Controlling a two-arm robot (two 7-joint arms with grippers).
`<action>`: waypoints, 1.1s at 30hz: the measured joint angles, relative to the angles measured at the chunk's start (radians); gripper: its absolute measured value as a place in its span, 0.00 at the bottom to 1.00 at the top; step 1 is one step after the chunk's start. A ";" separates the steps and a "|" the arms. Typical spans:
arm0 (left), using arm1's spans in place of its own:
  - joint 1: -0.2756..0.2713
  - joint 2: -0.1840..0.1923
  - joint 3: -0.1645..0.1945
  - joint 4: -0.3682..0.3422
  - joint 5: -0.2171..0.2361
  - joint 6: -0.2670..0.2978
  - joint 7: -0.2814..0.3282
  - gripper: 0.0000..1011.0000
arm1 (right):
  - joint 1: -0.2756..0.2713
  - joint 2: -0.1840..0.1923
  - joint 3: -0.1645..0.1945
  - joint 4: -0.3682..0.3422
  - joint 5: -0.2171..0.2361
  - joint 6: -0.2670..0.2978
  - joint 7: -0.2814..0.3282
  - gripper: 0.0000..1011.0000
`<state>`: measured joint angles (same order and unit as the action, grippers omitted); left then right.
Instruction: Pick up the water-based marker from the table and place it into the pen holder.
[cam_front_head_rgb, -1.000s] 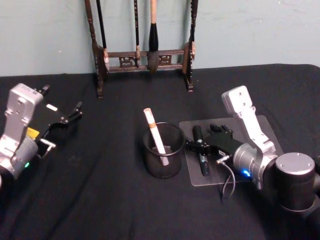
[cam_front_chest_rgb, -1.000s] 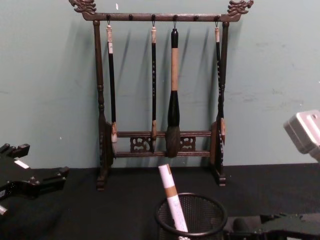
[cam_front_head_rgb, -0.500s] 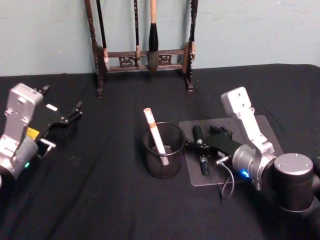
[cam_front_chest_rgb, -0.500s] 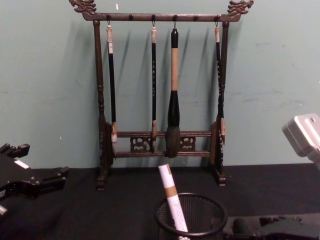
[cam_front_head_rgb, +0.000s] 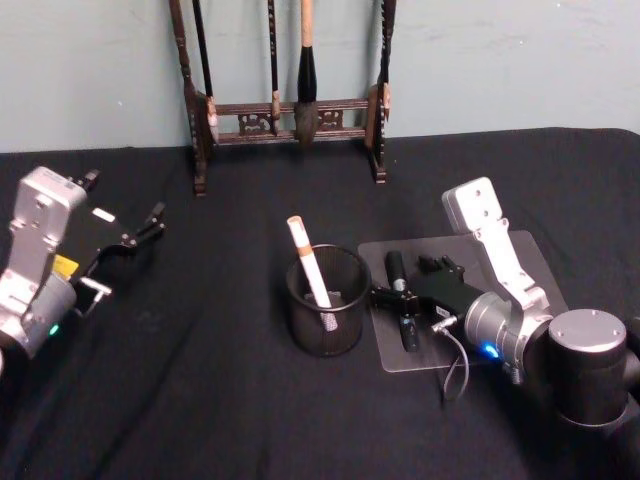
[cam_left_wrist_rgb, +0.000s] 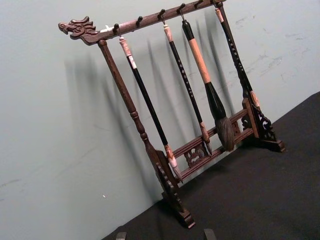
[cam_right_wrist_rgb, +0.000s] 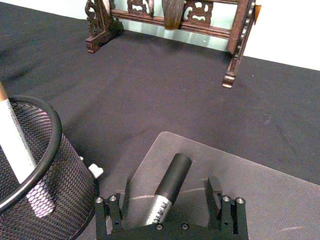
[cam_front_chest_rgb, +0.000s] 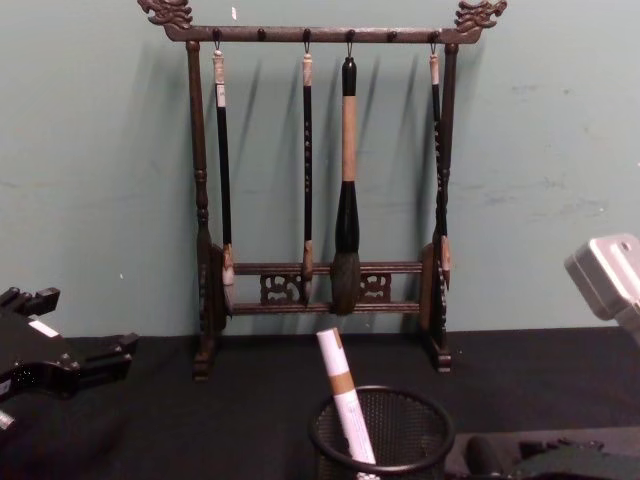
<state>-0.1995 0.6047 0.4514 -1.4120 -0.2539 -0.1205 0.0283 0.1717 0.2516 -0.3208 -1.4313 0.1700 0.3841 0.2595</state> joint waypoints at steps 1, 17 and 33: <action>0.000 0.000 0.000 0.000 0.000 0.000 0.000 0.99 | 0.000 -0.001 0.000 0.000 -0.001 0.000 0.002 0.99; 0.000 0.000 0.000 0.000 0.000 0.000 0.000 0.99 | -0.003 -0.003 -0.001 0.001 -0.027 -0.001 0.007 0.99; 0.000 0.000 0.000 0.000 0.000 0.000 0.000 0.99 | -0.003 -0.003 -0.001 0.001 -0.023 -0.001 0.006 0.92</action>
<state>-0.1995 0.6047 0.4514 -1.4120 -0.2539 -0.1206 0.0283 0.1690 0.2489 -0.3214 -1.4308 0.1465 0.3827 0.2659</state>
